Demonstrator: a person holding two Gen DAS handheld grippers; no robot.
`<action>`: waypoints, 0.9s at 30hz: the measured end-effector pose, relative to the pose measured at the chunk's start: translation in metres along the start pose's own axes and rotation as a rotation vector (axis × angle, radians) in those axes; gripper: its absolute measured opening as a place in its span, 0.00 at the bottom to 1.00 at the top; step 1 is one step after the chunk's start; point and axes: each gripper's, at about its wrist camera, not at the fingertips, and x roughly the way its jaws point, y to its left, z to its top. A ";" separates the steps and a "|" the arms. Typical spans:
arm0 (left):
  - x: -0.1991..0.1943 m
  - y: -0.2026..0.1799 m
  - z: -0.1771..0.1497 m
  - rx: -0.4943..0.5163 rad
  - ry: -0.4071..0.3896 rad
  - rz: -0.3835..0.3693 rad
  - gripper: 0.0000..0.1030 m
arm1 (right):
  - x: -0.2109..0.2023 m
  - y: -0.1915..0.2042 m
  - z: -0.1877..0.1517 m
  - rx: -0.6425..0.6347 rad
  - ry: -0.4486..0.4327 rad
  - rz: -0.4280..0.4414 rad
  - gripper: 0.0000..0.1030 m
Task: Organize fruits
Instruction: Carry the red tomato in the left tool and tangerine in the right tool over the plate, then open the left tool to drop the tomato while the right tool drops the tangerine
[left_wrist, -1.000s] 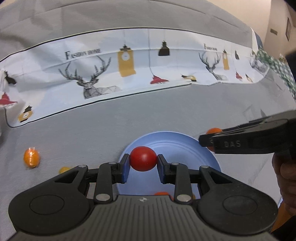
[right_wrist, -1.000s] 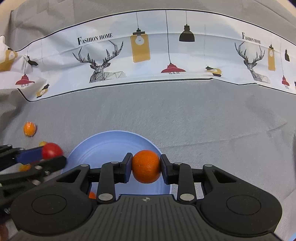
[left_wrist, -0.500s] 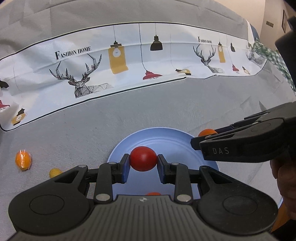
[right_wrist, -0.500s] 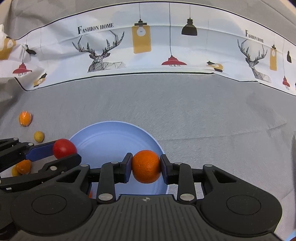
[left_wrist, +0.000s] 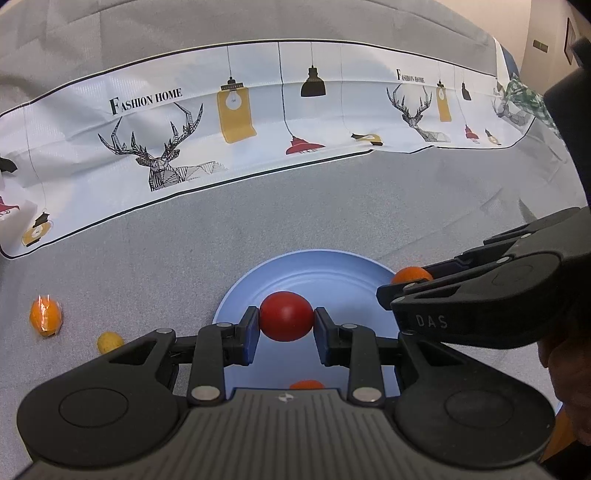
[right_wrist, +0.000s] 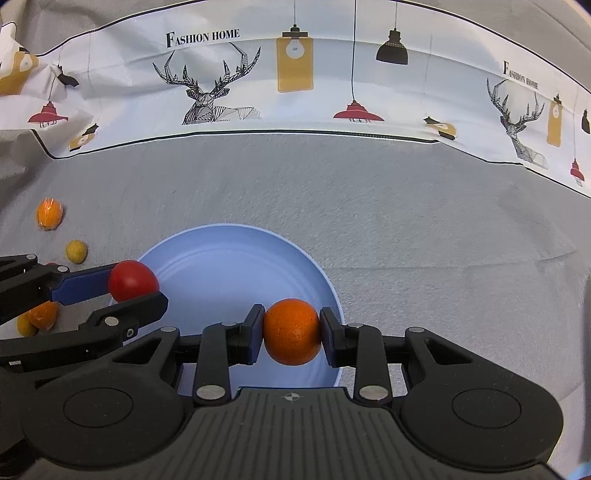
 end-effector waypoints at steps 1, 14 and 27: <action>0.000 0.000 0.000 0.002 0.000 0.000 0.34 | 0.000 0.000 0.000 -0.002 0.001 0.000 0.32; 0.001 -0.002 0.000 0.010 0.011 -0.005 0.34 | 0.002 0.002 0.000 -0.017 0.011 0.001 0.33; 0.000 -0.001 0.001 0.003 0.003 -0.007 0.34 | 0.003 0.004 0.002 -0.022 0.011 -0.025 0.38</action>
